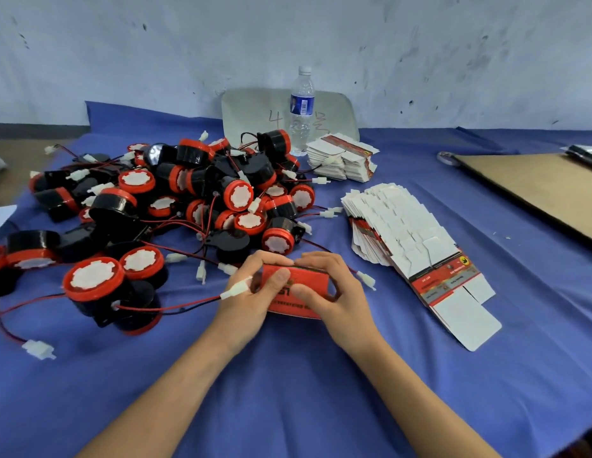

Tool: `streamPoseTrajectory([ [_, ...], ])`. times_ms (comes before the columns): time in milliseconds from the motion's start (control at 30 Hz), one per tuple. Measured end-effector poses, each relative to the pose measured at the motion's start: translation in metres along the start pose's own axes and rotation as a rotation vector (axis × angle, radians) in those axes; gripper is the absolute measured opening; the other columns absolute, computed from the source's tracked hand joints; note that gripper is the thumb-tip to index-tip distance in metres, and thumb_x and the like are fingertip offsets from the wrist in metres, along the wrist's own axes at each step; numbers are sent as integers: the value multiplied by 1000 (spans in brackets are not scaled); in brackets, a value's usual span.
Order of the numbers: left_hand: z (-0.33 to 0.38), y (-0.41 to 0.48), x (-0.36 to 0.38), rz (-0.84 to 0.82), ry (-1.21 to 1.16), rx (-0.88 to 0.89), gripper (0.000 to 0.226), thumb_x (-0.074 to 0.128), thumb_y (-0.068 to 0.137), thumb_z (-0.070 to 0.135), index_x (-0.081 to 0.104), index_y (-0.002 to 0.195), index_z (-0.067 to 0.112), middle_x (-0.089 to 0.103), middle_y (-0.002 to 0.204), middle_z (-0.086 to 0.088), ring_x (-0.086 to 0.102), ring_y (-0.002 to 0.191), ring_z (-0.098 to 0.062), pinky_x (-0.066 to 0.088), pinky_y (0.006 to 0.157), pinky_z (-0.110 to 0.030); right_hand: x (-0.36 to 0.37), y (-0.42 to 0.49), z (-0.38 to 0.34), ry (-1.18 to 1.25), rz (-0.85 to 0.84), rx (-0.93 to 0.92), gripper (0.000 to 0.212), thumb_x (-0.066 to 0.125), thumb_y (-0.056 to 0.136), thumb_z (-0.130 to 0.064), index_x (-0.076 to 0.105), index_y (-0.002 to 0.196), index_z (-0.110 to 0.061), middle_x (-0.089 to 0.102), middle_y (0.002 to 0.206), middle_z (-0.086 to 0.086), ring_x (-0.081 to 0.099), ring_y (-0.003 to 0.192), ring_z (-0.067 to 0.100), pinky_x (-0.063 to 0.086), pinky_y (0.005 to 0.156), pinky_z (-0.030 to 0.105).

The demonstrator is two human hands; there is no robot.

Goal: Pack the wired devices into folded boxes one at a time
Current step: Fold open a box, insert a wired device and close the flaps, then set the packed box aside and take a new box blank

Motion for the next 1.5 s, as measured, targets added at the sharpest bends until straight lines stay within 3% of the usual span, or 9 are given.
streamPoseTrajectory([
  [200,-9,-3,6,43,-23,-57,8,61,92,18,64,86,24,62,105,-18,63,94,-30,53,83,-42,3,0,7,112,96,114,17,68,87,-3,71,87,-20,73,93,-2,68,88,13,50,77,20],
  [500,-4,-8,10,21,-134,-54,12,57,93,37,63,103,34,68,94,6,66,84,-10,53,70,-21,-1,-13,2,129,207,174,9,65,92,-14,69,90,-22,70,87,-16,65,78,0,50,66,16],
  [633,-8,-4,8,9,-230,-66,24,46,98,41,57,116,30,66,104,-11,66,83,-17,52,75,-31,-21,-19,5,384,486,348,13,60,94,-25,65,103,-17,68,96,-2,65,78,7,52,64,22],
  [800,-18,2,1,55,-253,-40,26,33,106,24,56,114,32,71,81,-1,67,69,-15,55,67,-22,-51,-40,1,912,807,376,24,56,95,-35,65,110,-18,72,97,1,68,79,11,54,62,22],
  [933,-16,3,5,20,-276,-34,28,30,106,22,57,111,30,70,69,1,67,67,-11,55,65,-18,-104,-77,-11,860,1260,361,23,59,92,-43,68,86,-23,71,76,-7,64,63,5,50,61,22],
  [1067,-13,1,10,-10,-306,-49,29,29,106,23,57,108,29,69,66,3,65,65,-9,54,65,-16,-163,-119,-24,735,1678,172,16,52,98,-37,54,110,-26,62,92,-6,60,63,5,47,57,24],
  [1233,-12,-1,12,-32,-292,-63,28,29,106,18,57,110,23,68,65,2,65,63,-9,53,63,-16,-187,-144,-25,707,1890,-54,54,52,99,-19,30,144,-41,50,133,0,63,88,20,57,80,31],
  [1400,-13,0,11,-33,-284,-66,29,30,106,19,58,110,21,67,70,-2,65,65,-11,54,65,-17,-178,-129,-18,551,1677,-102,51,52,94,-6,41,131,-41,54,93,-4,52,77,12,52,79,28],
  [1500,-14,-1,12,-39,-262,-69,29,30,106,19,59,108,22,68,69,1,65,66,-10,53,65,-17,-153,-81,-13,-163,1101,198,65,68,87,-17,39,141,-36,51,131,-2,45,124,17,31,108,35],
])
Point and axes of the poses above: each hand's wrist, its own y-axis towards the middle knuckle, its own x-axis out of the palm, z = x × y, the point moved 5 cm from there along y, towards the middle knuckle
